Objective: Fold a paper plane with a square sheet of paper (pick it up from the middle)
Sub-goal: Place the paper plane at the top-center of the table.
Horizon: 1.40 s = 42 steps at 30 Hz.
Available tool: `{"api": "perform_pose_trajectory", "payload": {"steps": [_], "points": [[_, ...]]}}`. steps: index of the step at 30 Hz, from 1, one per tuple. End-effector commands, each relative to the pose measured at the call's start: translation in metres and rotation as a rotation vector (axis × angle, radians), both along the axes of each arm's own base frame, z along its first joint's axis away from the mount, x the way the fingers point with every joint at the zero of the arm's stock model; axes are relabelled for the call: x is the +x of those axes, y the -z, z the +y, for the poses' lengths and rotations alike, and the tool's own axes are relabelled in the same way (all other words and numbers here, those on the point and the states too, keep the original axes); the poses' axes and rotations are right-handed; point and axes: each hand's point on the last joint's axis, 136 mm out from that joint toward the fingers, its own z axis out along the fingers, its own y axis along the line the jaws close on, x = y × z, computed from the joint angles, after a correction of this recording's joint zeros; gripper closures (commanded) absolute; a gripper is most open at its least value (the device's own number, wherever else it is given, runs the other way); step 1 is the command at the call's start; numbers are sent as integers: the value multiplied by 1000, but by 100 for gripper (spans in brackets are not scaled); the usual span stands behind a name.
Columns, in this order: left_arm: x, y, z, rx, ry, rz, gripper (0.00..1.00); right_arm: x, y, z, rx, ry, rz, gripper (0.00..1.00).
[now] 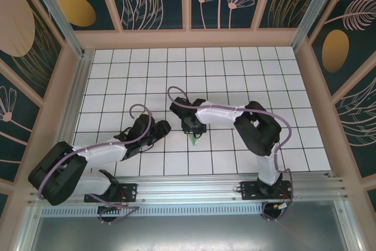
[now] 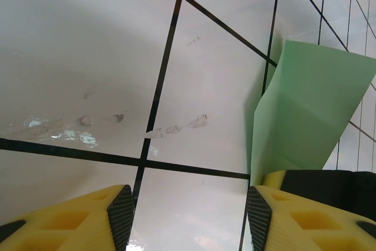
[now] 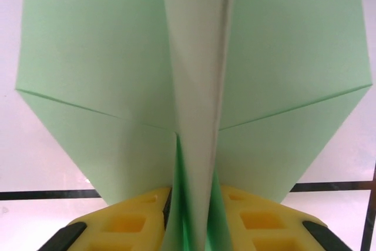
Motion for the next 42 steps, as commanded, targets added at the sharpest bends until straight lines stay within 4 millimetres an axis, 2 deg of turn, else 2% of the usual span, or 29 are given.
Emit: {"api": "perform_pose_trajectory", "payload": {"steps": [1,6,8,14,17,22,25,28,32,35,39,42], "points": [[-2,6,9,38,-6,-2,44,-7,14,-11,-75,10,28,76],[-3,6,9,39,-4,0,43,3,-6,-8,-67,18,-23,79],[-4,7,9,38,-2,1,43,6,-11,-7,-65,16,-36,84],[-4,9,8,33,6,7,43,6,-6,-7,-80,3,-32,98],[-5,10,7,32,7,9,42,4,0,-9,-94,-1,-20,96],[-5,11,7,29,9,12,43,2,8,-9,-97,-9,-3,84],[-5,11,8,29,1,14,42,1,8,-8,-86,-12,-6,89],[-4,8,9,32,-7,10,41,8,-5,-5,-72,-14,-41,95],[0,-4,12,49,-20,-16,36,33,-49,-2,-34,-17,-154,97],[5,-14,20,91,-40,-46,26,65,-83,-10,6,-11,-243,97],[15,-27,38,184,-92,-84,13,115,-97,-30,41,-32,-296,97],[24,-41,49,235,-117,-127,6,145,-95,-41,64,-79,-302,97]]}}
